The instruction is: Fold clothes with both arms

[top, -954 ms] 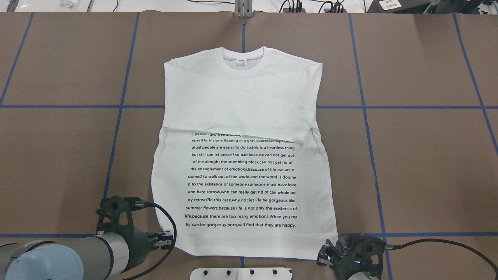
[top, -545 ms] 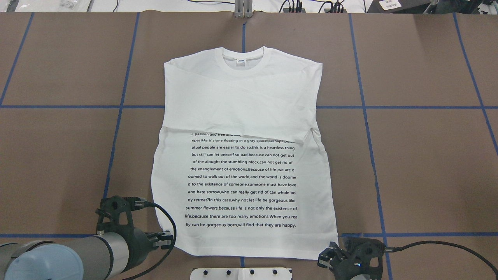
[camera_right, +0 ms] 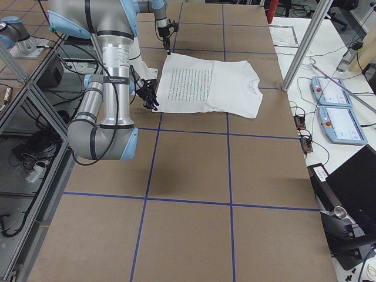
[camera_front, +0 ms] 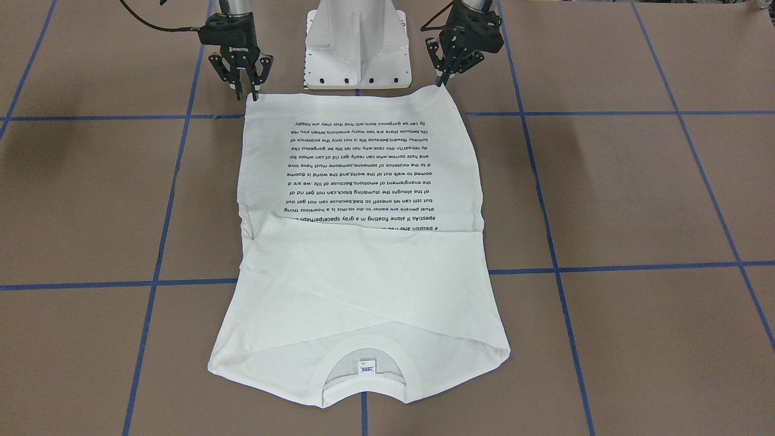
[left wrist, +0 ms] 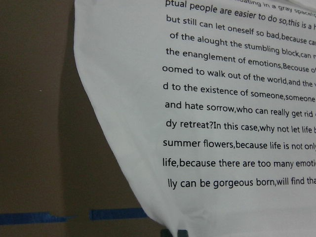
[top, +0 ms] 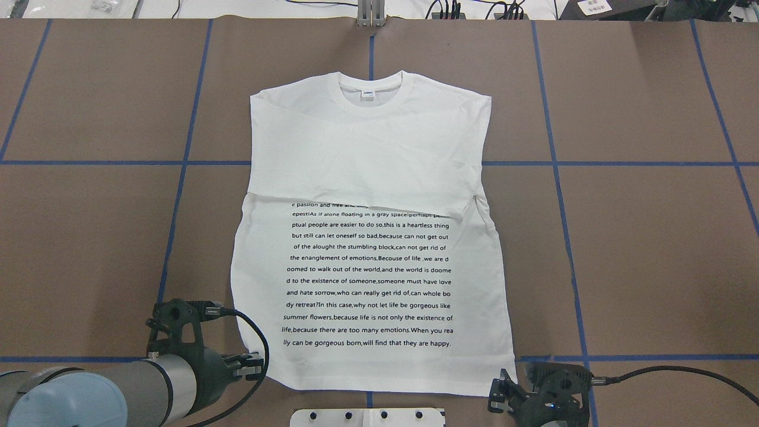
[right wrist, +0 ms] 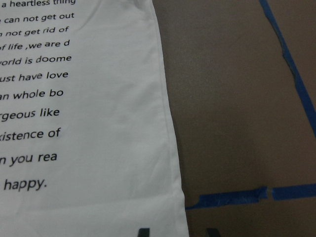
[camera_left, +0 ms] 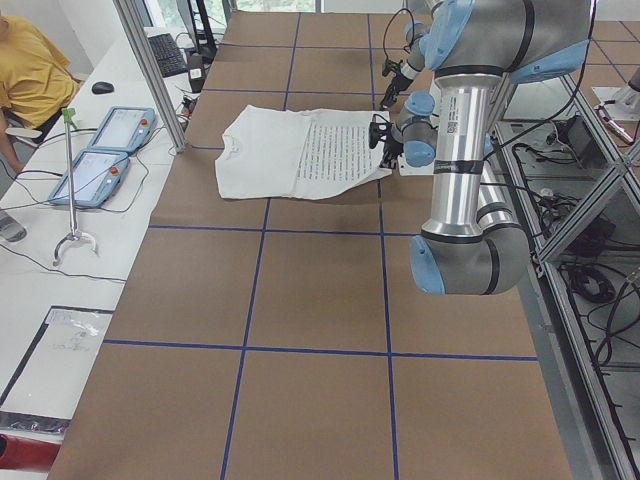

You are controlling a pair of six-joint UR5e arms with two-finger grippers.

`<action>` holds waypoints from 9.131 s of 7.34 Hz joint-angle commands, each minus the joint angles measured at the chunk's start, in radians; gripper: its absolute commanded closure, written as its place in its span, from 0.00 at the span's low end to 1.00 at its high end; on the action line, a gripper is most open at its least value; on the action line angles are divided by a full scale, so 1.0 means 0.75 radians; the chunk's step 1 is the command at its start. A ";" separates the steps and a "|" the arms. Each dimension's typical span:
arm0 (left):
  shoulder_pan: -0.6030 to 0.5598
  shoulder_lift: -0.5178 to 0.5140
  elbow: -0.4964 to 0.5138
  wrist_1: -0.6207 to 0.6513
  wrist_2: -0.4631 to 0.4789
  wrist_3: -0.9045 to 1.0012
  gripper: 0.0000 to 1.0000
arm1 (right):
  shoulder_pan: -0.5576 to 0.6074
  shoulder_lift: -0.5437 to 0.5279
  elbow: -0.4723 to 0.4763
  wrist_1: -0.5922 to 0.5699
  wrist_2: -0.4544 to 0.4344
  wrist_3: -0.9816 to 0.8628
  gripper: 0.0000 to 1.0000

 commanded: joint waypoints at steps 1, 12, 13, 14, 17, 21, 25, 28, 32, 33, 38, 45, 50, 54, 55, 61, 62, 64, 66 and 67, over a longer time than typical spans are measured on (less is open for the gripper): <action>0.000 -0.001 -0.001 0.000 0.000 0.000 1.00 | -0.007 0.020 -0.033 -0.005 -0.003 0.004 0.22; -0.002 -0.003 -0.013 -0.002 0.000 0.002 1.00 | 0.006 0.073 -0.056 -0.010 -0.001 0.041 1.00; -0.004 -0.001 -0.031 0.000 -0.004 0.008 1.00 | 0.014 0.037 0.050 -0.066 0.030 0.039 1.00; -0.020 0.009 -0.098 0.014 -0.055 0.016 1.00 | 0.028 0.040 0.251 -0.294 0.107 0.039 1.00; -0.190 0.003 -0.412 0.289 -0.308 0.091 1.00 | 0.215 0.374 0.680 -1.016 0.446 0.025 1.00; -0.476 -0.286 -0.359 0.525 -0.393 0.337 1.00 | 0.551 0.638 0.650 -1.206 0.543 -0.379 1.00; -0.846 -0.498 0.060 0.485 -0.419 0.660 1.00 | 1.033 0.685 0.144 -0.637 0.791 -0.776 1.00; -0.953 -0.619 0.481 0.250 -0.405 0.736 1.00 | 1.244 0.691 -0.163 -0.389 0.848 -0.903 1.00; -0.961 -0.784 1.082 -0.171 -0.325 0.747 1.00 | 1.325 0.891 -0.760 -0.074 0.844 -0.932 1.00; -0.953 -0.787 1.162 -0.247 -0.325 0.749 1.00 | 1.319 0.916 -0.901 0.065 0.842 -0.932 1.00; -0.845 -0.774 1.225 -0.309 -0.325 0.744 1.00 | 1.251 0.934 -1.078 0.176 0.824 -0.934 1.00; -0.847 -0.462 0.961 -0.590 -0.366 0.859 0.00 | 1.270 0.792 -0.915 0.284 0.846 -1.088 0.00; -0.636 -0.330 0.844 -0.667 -0.328 0.622 0.11 | 1.259 0.781 -0.915 0.312 0.842 -1.086 0.00; -0.573 -0.330 0.844 -0.667 -0.290 0.550 0.61 | 1.257 0.781 -0.919 0.312 0.840 -1.088 0.00; -0.573 -0.330 0.842 -0.667 -0.292 0.550 0.89 | 1.257 0.781 -0.919 0.312 0.840 -1.088 0.00; -0.800 -0.067 0.670 -0.657 -0.321 0.994 1.00 | 1.239 0.783 -0.917 0.316 0.836 -1.071 0.00; -0.946 -0.111 0.786 -0.663 -0.325 1.120 1.00 | 1.237 0.787 -0.913 0.316 0.838 -1.069 0.00; -1.102 -0.435 1.177 -0.661 -0.360 1.219 1.00 | 1.229 0.799 -0.911 0.318 0.838 -1.067 0.00; -1.155 -0.755 1.581 -0.663 -0.350 1.231 1.00 | 1.212 0.814 -0.911 0.318 0.836 -1.047 0.00; -1.174 -0.756 1.586 -0.675 -0.354 1.241 0.77 | 1.200 0.842 -0.913 0.316 0.834 -1.041 0.00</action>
